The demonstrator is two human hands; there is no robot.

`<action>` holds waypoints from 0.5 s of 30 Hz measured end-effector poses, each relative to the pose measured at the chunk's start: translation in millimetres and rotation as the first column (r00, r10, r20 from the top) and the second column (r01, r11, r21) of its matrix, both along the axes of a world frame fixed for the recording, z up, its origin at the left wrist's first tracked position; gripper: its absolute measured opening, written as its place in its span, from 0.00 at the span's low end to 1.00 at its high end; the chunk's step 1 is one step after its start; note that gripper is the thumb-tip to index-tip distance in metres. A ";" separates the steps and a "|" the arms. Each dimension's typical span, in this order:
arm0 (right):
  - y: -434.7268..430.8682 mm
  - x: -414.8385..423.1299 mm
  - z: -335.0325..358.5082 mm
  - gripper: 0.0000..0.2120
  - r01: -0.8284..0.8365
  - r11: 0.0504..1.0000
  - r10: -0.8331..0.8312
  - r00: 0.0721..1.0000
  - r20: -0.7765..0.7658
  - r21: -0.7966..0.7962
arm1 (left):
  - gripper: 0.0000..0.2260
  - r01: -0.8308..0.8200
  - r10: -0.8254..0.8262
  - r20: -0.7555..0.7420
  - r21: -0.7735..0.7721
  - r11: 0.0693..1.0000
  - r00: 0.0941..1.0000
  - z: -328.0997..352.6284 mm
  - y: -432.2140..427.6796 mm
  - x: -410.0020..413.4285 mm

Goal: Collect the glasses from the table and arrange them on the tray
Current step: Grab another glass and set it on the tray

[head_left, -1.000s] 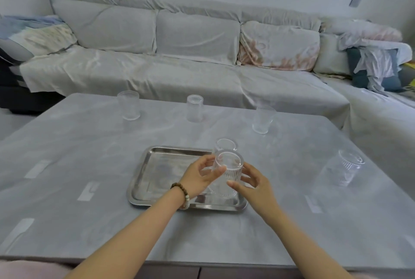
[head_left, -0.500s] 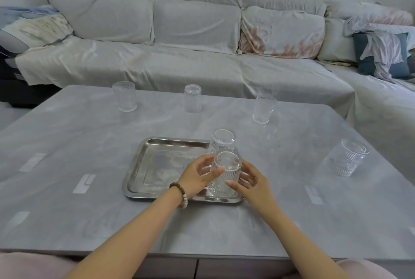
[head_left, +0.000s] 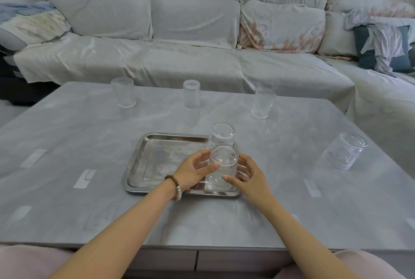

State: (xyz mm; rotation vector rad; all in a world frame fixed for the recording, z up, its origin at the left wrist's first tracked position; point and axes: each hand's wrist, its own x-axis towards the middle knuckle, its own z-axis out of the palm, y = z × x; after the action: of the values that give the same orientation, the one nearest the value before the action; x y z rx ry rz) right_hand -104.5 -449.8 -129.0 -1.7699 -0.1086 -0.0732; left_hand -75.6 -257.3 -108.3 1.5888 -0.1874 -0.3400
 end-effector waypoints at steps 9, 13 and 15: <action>-1.4 -4.7 26.2 0.33 -0.001 0.995 0.003 1.000 0.023 -0.101 | 0.23 -0.002 0.002 0.009 0.011 1.000 1.000 9.4 23.9 5.6; 3.9 11.6 61.4 0.36 0.046 0.992 -0.036 0.995 0.088 -0.121 | 0.18 -0.071 0.066 0.062 0.085 0.994 0.996 22.5 60.4 23.3; 16.5 27.2 82.2 0.36 0.024 0.991 -0.009 0.994 0.110 -0.135 | 0.13 -0.137 0.131 0.083 0.071 0.988 0.988 28.8 83.4 36.4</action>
State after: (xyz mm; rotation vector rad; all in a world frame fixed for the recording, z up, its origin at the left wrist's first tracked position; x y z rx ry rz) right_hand -77.2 -433.3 -46.8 -1.9033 -0.1819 -0.1789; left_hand -39.1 -173.9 -79.6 1.6821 -0.1286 -0.1823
